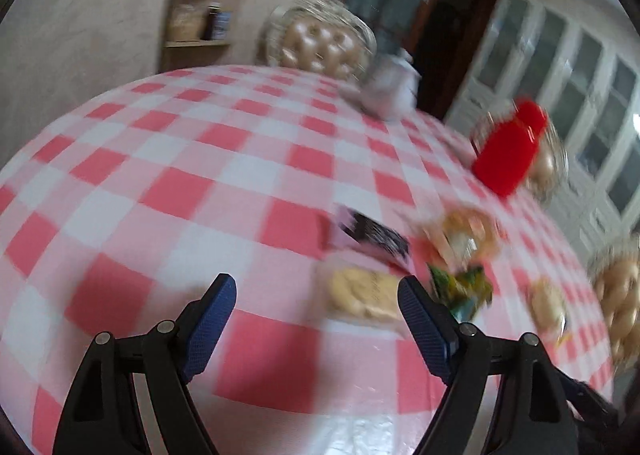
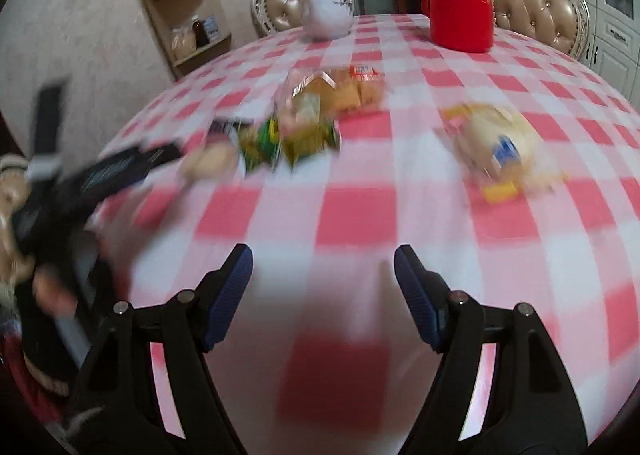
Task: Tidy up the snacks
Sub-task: 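Move both open tools back over the table snacks, then grasp a clear cookie pack with the left tool while the right tool grasps a green-yellow bag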
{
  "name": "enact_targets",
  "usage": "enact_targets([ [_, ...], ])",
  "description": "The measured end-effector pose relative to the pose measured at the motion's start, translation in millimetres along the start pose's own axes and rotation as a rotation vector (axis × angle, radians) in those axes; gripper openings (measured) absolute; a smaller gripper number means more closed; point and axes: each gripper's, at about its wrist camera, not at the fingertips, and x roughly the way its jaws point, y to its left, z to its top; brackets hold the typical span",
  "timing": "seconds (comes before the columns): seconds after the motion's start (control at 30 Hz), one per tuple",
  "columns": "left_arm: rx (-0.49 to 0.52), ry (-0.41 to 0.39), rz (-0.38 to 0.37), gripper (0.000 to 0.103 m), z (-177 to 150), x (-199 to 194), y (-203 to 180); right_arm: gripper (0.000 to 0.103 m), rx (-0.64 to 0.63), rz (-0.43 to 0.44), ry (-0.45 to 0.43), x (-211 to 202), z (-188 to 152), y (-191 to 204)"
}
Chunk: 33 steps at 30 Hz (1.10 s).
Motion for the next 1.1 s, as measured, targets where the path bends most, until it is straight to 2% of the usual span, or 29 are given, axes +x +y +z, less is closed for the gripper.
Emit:
enact_targets([
  [0.07, -0.076, -0.032, -0.012, 0.084, 4, -6, 14, 0.076, 0.094, -0.045, -0.001, 18, 20, -6],
  [0.2, -0.165, -0.039, -0.024, 0.084, 8, -6, 30, 0.076, 0.228, -0.097, 0.004, 54, 50, -6],
  [0.33, -0.206, -0.023, -0.036, 0.084, 9, -6, 40, 0.076, 0.192, -0.187, 0.032, 83, 62, 17],
  [0.4, -0.211, -0.01, -0.044, 0.084, 8, -4, 41, 0.074, 0.12, -0.265, 0.046, 93, 62, 33],
  [0.47, -0.205, -0.004, -0.048, 0.084, 8, -4, 41, 0.072, 0.055, -0.288, 0.055, 92, 57, 41],
  [0.5, -0.2, -0.006, -0.048, 0.084, 8, -5, 40, 0.066, 0.026, -0.271, 0.057, 87, 51, 43],
  [0.53, -0.194, -0.008, -0.047, 0.084, 8, -6, 40, 0.048, 0.009, -0.241, 0.051, 83, 47, 42],
  [0.67, -0.158, 0.0, -0.051, 0.084, 7, -6, 34, 0.035, -0.02, -0.167, 0.055, 46, 16, 25],
  [0.73, -0.139, 0.023, -0.059, 0.085, 6, -3, 31, 0.034, -0.029, -0.098, 0.043, 24, -2, 15],
  [0.83, -0.095, 0.054, -0.066, 0.085, 5, 1, 22, 0.033, -0.062, -0.097, 0.027, -3, -24, 8],
  [0.93, 0.001, 0.114, -0.084, 0.085, 5, 10, 7, 0.033, -0.054, -0.061, 0.028, -19, -38, 3],
  [1.1, 0.113, 0.137, -0.022, 0.085, -3, 23, -25, 0.032, -0.044, 0.007, -0.006, -49, -44, 9],
])
